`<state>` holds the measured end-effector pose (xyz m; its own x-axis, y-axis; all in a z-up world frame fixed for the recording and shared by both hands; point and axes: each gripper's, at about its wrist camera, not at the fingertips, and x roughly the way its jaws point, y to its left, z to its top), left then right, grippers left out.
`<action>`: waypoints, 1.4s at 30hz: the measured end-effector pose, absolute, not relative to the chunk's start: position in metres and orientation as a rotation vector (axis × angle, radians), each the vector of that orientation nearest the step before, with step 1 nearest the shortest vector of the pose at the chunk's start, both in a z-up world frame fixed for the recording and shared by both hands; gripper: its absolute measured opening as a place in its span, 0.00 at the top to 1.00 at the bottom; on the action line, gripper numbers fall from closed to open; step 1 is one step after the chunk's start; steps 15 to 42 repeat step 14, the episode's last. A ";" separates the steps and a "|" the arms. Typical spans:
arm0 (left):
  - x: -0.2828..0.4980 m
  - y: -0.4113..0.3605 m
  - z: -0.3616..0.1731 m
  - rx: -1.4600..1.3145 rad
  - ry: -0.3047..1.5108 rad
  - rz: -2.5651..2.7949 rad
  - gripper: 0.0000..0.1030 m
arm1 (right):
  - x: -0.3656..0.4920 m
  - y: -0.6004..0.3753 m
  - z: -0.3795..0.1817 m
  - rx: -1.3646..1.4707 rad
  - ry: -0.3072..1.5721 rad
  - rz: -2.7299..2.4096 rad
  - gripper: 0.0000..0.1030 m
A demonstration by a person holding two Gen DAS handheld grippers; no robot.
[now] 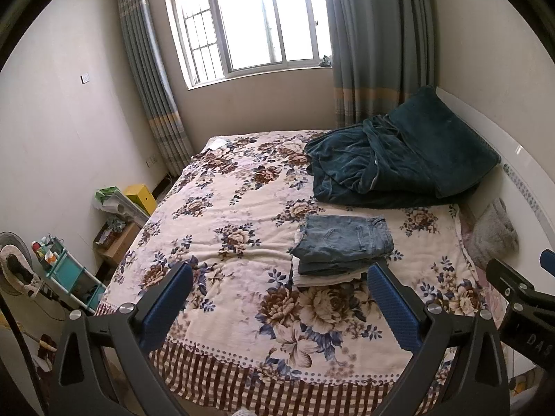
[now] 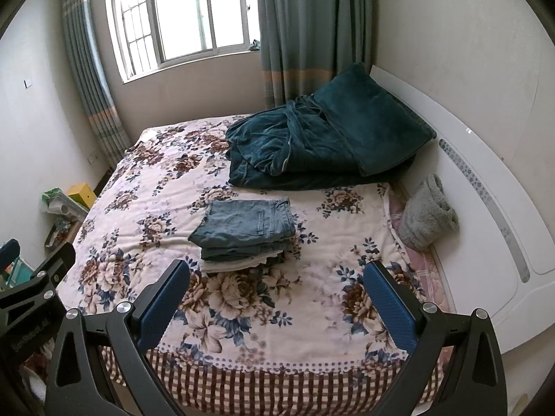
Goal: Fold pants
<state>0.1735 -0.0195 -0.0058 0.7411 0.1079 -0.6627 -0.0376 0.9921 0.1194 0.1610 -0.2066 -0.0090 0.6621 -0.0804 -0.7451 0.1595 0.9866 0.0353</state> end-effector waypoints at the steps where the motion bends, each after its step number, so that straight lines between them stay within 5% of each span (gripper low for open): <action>1: 0.174 -0.018 -0.005 0.101 0.731 0.080 0.00 | 0.161 -0.205 -0.009 0.102 0.837 -0.134 0.01; 42: 0.164 -0.004 -0.002 0.085 0.706 0.072 0.00 | 0.158 -0.207 -0.006 0.108 0.831 -0.129 0.01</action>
